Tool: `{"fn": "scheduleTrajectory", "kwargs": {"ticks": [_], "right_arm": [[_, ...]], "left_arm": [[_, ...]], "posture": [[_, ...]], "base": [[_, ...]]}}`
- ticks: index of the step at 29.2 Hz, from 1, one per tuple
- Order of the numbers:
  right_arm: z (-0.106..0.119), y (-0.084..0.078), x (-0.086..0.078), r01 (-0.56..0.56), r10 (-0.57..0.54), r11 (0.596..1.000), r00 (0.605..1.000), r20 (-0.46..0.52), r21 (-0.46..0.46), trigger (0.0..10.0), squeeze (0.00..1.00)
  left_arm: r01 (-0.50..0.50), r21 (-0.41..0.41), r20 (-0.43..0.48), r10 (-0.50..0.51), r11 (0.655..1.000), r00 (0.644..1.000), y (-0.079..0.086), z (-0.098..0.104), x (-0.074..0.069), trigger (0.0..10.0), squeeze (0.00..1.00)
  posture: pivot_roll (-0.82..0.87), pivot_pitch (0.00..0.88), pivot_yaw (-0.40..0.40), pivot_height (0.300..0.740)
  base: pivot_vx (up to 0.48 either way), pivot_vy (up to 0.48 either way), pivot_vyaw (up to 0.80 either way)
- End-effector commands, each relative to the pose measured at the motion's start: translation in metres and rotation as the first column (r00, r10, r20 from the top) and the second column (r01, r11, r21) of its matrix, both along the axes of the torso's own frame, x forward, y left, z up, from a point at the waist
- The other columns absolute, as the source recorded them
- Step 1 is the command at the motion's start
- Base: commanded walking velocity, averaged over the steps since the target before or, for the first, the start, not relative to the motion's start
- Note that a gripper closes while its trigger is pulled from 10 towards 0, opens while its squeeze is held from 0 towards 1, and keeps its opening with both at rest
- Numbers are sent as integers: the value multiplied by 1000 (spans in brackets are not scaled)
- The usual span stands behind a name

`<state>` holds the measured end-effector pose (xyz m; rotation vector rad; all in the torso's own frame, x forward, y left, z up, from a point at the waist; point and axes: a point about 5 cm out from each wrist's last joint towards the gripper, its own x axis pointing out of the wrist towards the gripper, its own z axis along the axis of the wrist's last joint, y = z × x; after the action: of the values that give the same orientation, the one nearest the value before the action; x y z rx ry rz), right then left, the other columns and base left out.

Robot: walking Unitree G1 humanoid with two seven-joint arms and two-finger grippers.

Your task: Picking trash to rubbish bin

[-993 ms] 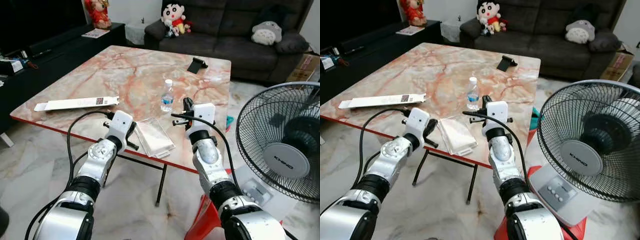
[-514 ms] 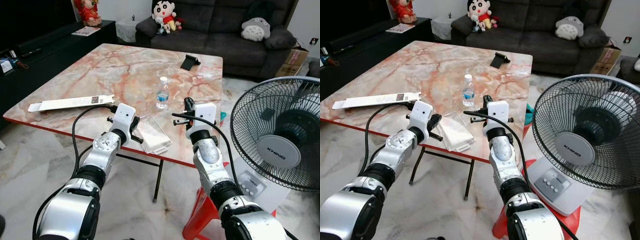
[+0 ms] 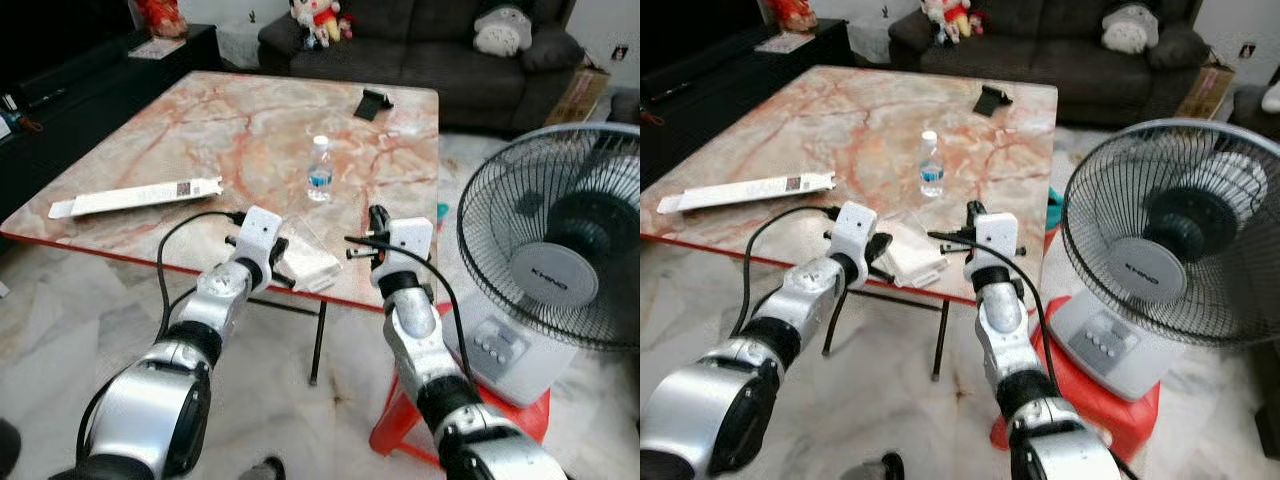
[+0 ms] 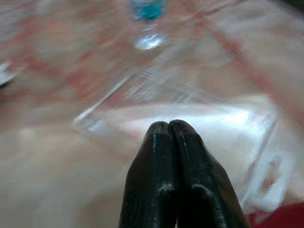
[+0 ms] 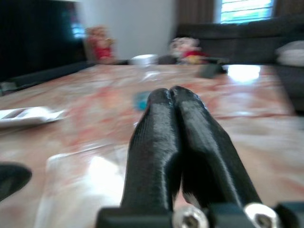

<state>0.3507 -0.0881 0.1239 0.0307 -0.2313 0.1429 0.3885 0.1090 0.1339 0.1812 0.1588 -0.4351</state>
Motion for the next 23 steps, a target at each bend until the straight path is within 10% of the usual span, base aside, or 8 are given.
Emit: {"fn": "scheduleTrajectory", "kwargs": {"ticks": [1,10,23], "right_arm": [[4,4,0,-8,8,1000,1000,15,4,10000,0],[3,2,-2,-4,3,1000,1000,19,4,10000,0],[4,1,-4,-4,3,1000,1000,28,9,10000,0]], "left_arm": [[-3,31,-37,4,1000,999,3,-6,-1,10000,0],[0,23,-83,2,1000,997,-3,-14,-4,10000,0],[-76,-32,197,81,997,977,5,27,7,10000,0]], "posture": [[48,121,43,740],[33,126,47,740],[38,106,40,740]], "base": [[0,0,0],[0,0,0],[0,0,0]]}}
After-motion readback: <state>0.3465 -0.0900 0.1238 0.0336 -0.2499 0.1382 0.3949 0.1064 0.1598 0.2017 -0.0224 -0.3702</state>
